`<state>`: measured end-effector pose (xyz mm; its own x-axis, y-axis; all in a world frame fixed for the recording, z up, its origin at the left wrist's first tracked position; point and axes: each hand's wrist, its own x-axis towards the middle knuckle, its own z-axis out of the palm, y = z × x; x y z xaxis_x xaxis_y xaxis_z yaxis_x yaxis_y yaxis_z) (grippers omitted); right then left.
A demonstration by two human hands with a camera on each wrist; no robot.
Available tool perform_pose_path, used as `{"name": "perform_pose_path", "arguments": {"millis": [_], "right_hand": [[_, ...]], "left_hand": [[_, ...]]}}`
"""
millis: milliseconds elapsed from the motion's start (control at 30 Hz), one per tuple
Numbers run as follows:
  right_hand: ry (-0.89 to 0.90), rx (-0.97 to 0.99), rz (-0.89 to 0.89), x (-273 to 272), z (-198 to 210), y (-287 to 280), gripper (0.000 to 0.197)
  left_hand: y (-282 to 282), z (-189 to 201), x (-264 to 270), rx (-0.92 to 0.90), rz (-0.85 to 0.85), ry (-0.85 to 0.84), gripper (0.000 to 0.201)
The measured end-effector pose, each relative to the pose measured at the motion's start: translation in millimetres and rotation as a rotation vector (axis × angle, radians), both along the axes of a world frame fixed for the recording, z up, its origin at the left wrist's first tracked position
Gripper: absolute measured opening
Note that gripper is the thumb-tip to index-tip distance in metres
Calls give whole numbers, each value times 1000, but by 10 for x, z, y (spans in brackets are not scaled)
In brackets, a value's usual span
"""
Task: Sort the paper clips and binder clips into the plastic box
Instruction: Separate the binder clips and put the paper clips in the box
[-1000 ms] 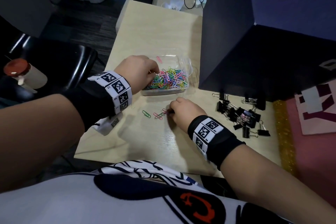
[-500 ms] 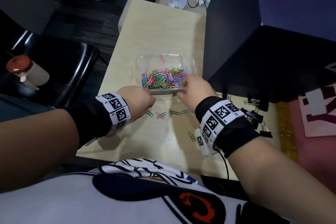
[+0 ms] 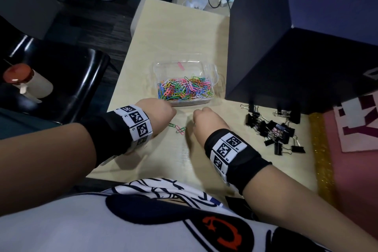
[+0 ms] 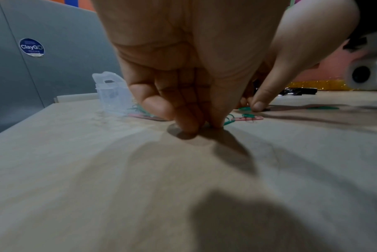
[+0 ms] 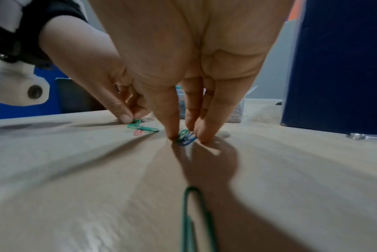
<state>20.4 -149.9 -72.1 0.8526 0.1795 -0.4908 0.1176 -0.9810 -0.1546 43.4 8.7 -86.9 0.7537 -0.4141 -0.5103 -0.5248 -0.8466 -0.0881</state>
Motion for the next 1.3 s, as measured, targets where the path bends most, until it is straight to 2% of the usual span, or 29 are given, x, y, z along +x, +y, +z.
{"name": "perform_pose_path", "arguments": {"millis": [133,267,433,600,667,733,833,900,933,1033,1100,1167,1233,1300], "right_hand": [[-28,22,45,6,3,-4,32],[0,37,17,29,-44,-1,32],[42,60,-88,45,-101,8,29],[78,39,-38,103,-69,-23,32],[9,120,-88,175,32,-43,25],[-154,278,-164,275,178,-44,16],[-390,410,-217,426,359,-64,16],[-333,368,-256,460,417,-126,18],[-254,263,-238,463,420,-166,18],[123,-181,-31,325,436,-253,30],[313,-267,48,165,436,-305,35],[372,-297,91,10,383,-339,31],[332,-325,136,-91,296,-338,22],[289,-303,78,-96,216,-311,20]], "left_hand": [[0,7,-22,-7,14,-4,15],[24,5,-50,-43,19,-12,5],[44,153,-63,-248,88,-60,18],[146,343,76,-440,205,-143,13],[173,400,152,-470,236,-174,13],[181,445,228,-479,267,-202,15],[176,470,295,-469,297,-217,20],[152,472,264,-478,294,-220,20],[126,464,224,-486,275,-217,20],[4,390,61,-418,138,-137,22],[-84,304,-28,-289,39,-32,25],[-150,196,-84,-184,-35,29,28],[-195,100,-127,-143,-73,46,27],[-216,38,-141,-135,-75,30,23]]}}
